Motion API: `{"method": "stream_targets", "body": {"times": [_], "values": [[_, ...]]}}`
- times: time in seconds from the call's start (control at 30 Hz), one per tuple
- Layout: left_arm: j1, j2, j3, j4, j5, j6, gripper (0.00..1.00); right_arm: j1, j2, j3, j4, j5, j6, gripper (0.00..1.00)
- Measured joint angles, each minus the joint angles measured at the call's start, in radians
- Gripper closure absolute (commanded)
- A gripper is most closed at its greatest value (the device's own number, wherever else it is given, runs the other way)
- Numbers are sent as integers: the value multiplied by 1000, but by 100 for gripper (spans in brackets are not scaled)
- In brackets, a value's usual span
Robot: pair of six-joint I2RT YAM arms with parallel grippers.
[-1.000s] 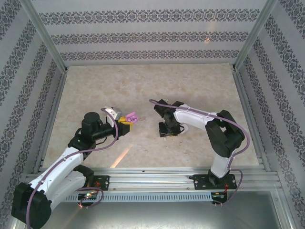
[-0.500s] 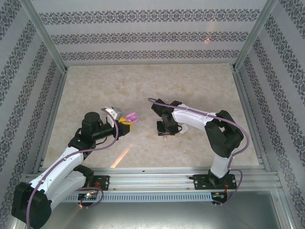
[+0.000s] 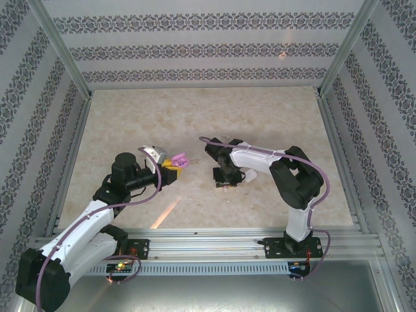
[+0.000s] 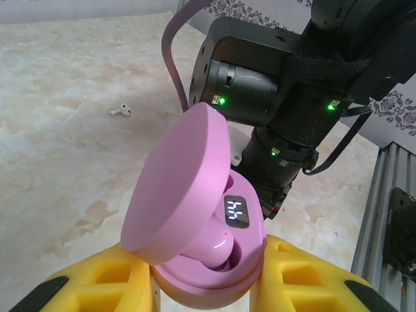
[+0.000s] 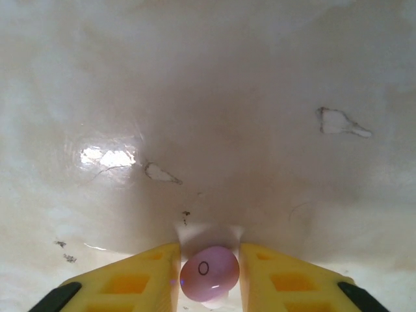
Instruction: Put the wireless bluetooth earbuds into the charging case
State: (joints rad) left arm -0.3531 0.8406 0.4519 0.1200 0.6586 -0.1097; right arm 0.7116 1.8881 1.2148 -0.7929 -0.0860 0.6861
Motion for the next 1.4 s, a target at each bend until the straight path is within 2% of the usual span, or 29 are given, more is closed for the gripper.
{"method": "stream_targets", "body": {"times": [0.4,0.57,0.73,0.97,1.2,1.4], "values": [[0,-1,0,1,23,0,95,0,-20,-8,27,-3,0,80],[0,43,0,39,77,-13,95,-1,-170,-69,72,-15,0,81],[0,92,16,90,131,-35,95,-3,-388,-106,129,-29,0,81],[-13,116,52,134,165,-38,95,0,-613,-177,300,-146,-8,83],[-73,164,78,157,180,-42,94,56,-638,-182,430,-259,-15,83],[-78,177,97,153,175,-41,95,56,-640,-175,431,-255,-24,84]]}}
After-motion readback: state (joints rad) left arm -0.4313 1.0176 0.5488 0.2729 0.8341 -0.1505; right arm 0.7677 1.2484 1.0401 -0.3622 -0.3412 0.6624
